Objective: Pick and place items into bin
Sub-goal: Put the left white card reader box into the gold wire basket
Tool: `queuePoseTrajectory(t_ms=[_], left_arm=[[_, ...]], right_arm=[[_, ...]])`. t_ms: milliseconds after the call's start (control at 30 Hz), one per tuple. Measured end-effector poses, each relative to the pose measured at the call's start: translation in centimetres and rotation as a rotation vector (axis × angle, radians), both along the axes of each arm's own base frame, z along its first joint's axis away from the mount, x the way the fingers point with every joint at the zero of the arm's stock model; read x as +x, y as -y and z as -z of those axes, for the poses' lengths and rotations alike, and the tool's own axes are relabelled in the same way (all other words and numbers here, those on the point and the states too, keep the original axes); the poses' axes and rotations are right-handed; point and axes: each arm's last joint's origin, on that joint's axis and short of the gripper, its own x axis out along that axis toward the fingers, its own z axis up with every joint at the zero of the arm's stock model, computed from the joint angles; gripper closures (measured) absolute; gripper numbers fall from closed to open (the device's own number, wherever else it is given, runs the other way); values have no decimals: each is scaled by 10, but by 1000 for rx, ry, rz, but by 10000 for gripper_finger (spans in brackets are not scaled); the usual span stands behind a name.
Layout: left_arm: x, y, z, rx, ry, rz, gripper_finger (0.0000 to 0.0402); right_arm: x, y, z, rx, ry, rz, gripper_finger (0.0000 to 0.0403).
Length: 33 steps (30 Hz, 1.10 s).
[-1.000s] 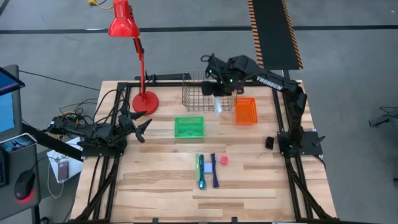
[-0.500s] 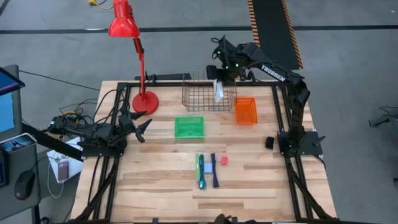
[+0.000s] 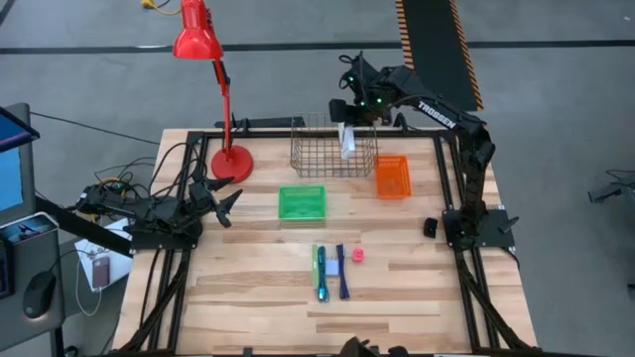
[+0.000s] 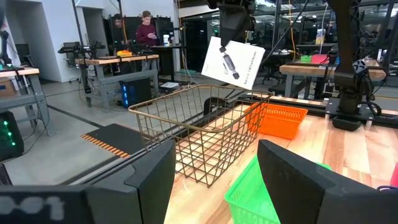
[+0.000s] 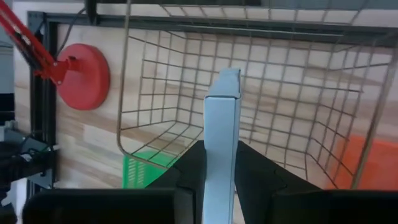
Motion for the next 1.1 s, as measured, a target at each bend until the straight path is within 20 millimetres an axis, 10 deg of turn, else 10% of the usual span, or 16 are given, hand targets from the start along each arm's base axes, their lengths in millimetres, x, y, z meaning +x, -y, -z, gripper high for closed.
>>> queuePoseTrajectory(t_ms=[1100], left_arm=[[0,0,0,0,0,0,184]], right_arm=[[3,1,-1,-132,-49,21,293]])
